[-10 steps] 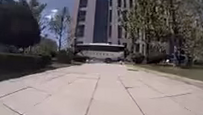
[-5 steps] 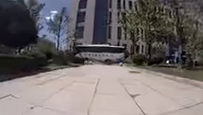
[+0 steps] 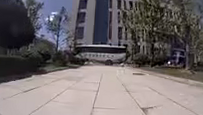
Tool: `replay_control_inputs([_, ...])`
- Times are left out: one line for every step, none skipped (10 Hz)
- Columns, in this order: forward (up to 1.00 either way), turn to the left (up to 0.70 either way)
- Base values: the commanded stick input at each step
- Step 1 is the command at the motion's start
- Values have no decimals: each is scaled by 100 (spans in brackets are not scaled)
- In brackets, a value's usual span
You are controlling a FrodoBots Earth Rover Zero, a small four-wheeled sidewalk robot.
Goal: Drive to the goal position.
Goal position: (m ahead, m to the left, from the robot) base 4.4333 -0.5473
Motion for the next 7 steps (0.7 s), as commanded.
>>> replay_control_inputs([100,0])
replay_control_inputs([100,0])
replay_control_inputs([100,0])
replay_control_inputs([100,0])
replay_control_inputs([100,0])
replay_control_inputs([100,0])
replay_control_inputs([100,0])
